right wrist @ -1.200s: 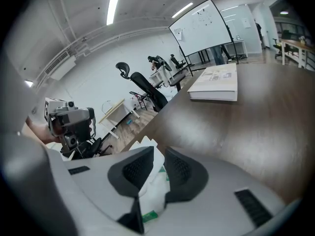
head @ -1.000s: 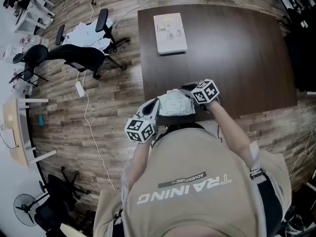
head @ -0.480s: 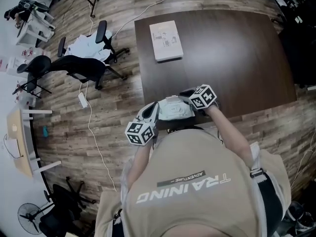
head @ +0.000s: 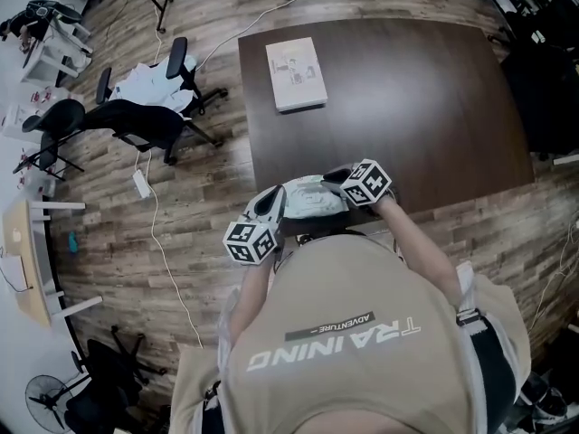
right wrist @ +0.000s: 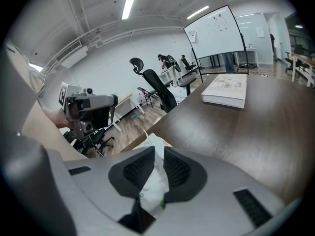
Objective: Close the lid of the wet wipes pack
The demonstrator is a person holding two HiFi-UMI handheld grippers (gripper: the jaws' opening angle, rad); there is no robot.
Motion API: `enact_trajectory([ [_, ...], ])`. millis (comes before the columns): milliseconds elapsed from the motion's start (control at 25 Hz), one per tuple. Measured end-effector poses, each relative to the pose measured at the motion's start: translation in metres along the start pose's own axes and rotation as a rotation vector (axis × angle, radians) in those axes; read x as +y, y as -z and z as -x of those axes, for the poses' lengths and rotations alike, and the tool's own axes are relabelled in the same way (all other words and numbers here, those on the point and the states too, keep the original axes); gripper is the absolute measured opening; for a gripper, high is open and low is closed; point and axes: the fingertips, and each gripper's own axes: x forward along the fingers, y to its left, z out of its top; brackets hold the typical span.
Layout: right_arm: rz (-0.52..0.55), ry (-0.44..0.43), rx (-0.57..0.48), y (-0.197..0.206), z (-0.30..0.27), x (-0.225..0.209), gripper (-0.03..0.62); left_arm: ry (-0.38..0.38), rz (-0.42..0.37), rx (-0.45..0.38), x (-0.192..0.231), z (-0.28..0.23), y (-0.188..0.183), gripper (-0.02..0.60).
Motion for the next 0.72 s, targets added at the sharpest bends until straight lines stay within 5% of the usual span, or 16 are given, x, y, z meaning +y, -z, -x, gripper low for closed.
enact_trajectory([
  [720,0.101,-0.049,0.113,0.017,-0.003,0.024,0.06,0.005,0.014,-0.018,0.004,0.003,0.002,0.009],
])
